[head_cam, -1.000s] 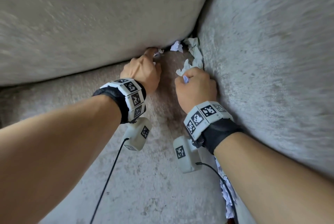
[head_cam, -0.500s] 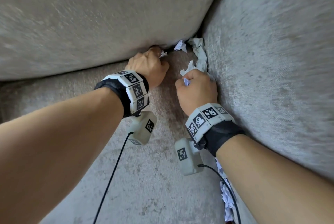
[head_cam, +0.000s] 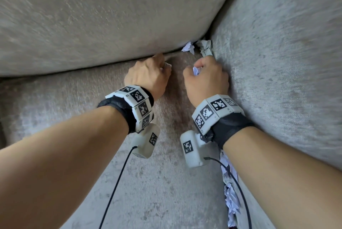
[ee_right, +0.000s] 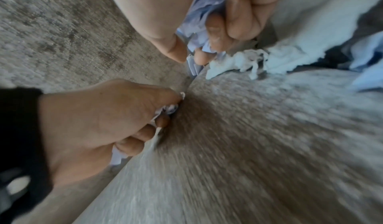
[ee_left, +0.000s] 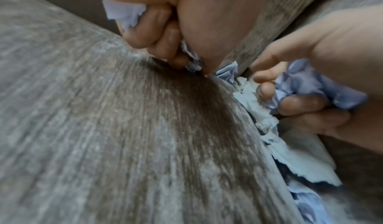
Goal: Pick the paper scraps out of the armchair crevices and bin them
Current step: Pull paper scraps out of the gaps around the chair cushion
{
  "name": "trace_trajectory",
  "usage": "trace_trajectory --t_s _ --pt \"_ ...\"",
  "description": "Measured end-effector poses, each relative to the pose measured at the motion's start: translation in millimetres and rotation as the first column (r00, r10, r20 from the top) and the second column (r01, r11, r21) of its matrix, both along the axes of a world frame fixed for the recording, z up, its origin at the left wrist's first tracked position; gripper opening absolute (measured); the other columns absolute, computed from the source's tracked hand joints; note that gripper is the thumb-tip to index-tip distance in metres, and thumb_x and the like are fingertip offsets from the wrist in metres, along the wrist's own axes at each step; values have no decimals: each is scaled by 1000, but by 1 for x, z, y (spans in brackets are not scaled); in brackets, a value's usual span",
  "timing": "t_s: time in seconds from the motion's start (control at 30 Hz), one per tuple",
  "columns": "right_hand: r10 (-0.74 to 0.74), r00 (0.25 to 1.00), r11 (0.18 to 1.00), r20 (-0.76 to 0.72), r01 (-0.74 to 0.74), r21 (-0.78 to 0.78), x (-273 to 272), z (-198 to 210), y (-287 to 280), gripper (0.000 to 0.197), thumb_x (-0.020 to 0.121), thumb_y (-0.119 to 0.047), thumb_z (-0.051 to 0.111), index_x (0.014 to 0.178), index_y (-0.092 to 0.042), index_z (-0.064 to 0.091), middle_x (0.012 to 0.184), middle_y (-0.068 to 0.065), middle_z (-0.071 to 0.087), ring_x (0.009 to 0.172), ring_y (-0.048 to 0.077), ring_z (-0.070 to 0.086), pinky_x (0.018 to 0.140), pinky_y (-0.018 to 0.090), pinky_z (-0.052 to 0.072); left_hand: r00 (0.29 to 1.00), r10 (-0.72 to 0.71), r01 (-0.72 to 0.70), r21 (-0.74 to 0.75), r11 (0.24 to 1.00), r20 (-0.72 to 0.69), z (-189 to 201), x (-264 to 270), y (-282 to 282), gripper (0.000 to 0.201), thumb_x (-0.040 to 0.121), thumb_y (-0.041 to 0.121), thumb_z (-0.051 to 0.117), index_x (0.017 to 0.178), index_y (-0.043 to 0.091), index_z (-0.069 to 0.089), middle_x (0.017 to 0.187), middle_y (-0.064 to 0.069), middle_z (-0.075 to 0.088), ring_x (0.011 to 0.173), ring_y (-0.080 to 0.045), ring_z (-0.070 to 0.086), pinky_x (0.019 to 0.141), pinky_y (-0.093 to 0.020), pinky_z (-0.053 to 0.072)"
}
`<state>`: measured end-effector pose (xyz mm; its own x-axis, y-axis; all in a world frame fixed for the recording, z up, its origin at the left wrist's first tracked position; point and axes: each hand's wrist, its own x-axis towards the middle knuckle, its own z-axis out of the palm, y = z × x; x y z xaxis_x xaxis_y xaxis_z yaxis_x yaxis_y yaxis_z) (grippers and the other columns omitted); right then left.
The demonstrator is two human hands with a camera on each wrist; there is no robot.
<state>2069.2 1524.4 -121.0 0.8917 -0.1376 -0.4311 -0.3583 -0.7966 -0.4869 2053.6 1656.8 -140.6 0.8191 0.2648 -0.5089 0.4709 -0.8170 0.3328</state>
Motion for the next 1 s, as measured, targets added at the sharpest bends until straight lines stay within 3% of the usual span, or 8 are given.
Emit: trace_trajectory --t_s 0.17,0.33,0.43,0.5,0.67,0.77,0.87,1.0 --pt "-53 997 998 62 55 -29 20 -4 10 40 85 -32 57 125 -25 56 116 0 67 105 29 60 79 32 45 998 -62 62 -35 997 27 9 -21 0 21 96 41 43 99 26 57 104 -10 59 87 -40 58 68 -36 38" --pt "-60 994 995 92 67 -74 32 -21 26 31 82 -37 56 105 -17 63 108 4 66 99 31 62 72 31 45 998 -42 48 -166 985 39 11 -43 6 8 92 27 46 96 21 49 98 -6 54 82 -37 57 70 -40 46" --pt "-72 996 994 55 76 -75 35 -30 34 30 78 -35 59 96 -12 66 101 7 68 94 31 64 71 30 48 998 11 2 -225 974 54 11 -53 15 26 88 22 46 113 26 42 89 -3 54 74 -33 51 67 -37 40" --pt "-85 995 993 54 89 -83 37 -34 39 30 77 -36 59 92 -11 68 94 7 70 89 32 65 71 33 54 998 9 4 -215 977 61 10 -59 21 36 88 23 47 123 31 45 95 0 52 78 -27 48 69 -33 36" --pt "-108 993 990 54 112 -87 38 -34 43 22 77 -34 54 74 -14 60 89 8 68 81 33 64 70 34 55 997 67 -58 -183 981 45 6 -72 36 15 89 26 45 99 26 57 94 2 52 80 -25 48 71 -32 36" --pt "-134 989 989 66 137 -49 33 -26 43 28 75 -29 53 55 -11 44 62 7 53 64 29 51 59 31 46 997 61 -52 -209 977 36 10 -78 39 11 89 26 43 90 25 53 91 0 55 80 -27 53 72 -35 44" --pt "-147 985 988 86 150 -23 26 -17 43 35 78 -26 50 53 -8 33 52 5 35 57 24 38 56 30 28 996 84 -73 -226 971 37 15 -80 39 11 85 27 43 81 24 52 88 -2 58 79 -29 54 71 -34 45" --pt "-119 991 993 63 120 -11 13 -3 34 34 81 -22 45 52 -10 31 54 3 35 64 28 39 58 31 26 987 155 -139 -245 959 44 24 -72 34 21 72 39 40 73 23 53 76 -2 62 77 -31 57 68 -33 45"
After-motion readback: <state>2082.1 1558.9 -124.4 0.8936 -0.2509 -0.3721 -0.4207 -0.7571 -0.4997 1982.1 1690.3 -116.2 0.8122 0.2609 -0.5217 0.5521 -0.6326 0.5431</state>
